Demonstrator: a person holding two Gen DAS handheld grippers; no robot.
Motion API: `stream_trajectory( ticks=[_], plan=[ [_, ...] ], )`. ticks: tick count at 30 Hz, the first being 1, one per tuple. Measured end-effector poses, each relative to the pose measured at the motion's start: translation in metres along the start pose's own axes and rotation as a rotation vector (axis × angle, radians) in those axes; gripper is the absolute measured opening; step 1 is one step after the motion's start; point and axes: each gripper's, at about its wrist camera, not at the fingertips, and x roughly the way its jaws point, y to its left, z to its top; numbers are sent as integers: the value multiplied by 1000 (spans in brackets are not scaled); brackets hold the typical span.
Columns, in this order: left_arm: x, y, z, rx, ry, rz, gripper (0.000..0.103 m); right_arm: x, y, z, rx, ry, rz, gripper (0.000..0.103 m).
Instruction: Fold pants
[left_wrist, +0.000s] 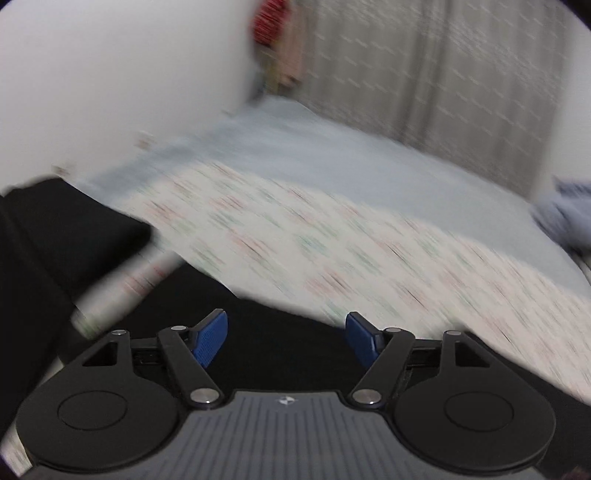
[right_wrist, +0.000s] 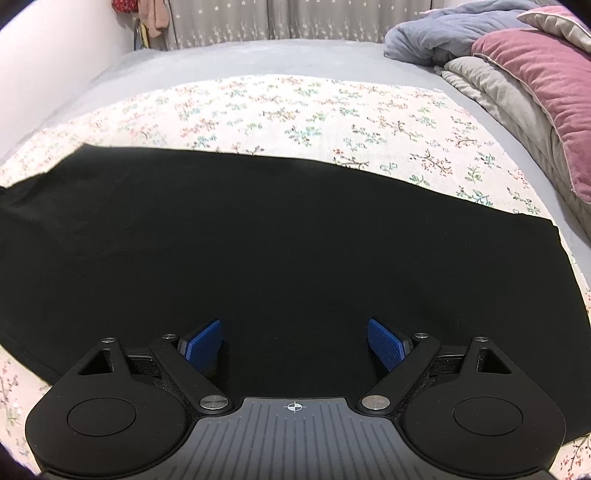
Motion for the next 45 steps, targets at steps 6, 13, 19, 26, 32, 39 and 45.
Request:
stream_trajectory(
  ticks=[6,13,19,26,32,39,45],
  plan=[
    [-9,-51,-77,138,137,-12,78,-2,-9,-7,14,12,6,88],
    [19,-29,-106,177,151,74,95,-5,-33,-26,9,12,-17,88],
    [-27,-12,-99,59,150,53,84,-18,-70,-38,87,-11,-70,88],
    [-21,-23,-134,173,173,1,85,-29,-103,-55,144,-28,-121,88],
    [-21,-24,-132,178,157,4,83,-39,-134,-69,179,-50,-193,88],
    [-55,-30,-128,181,47,-36,82,-65,-141,-82,223,-117,-180,88],
    [-27,-39,-138,230,138,36,84,-59,-145,-84,227,-74,-204,87]
  ],
)
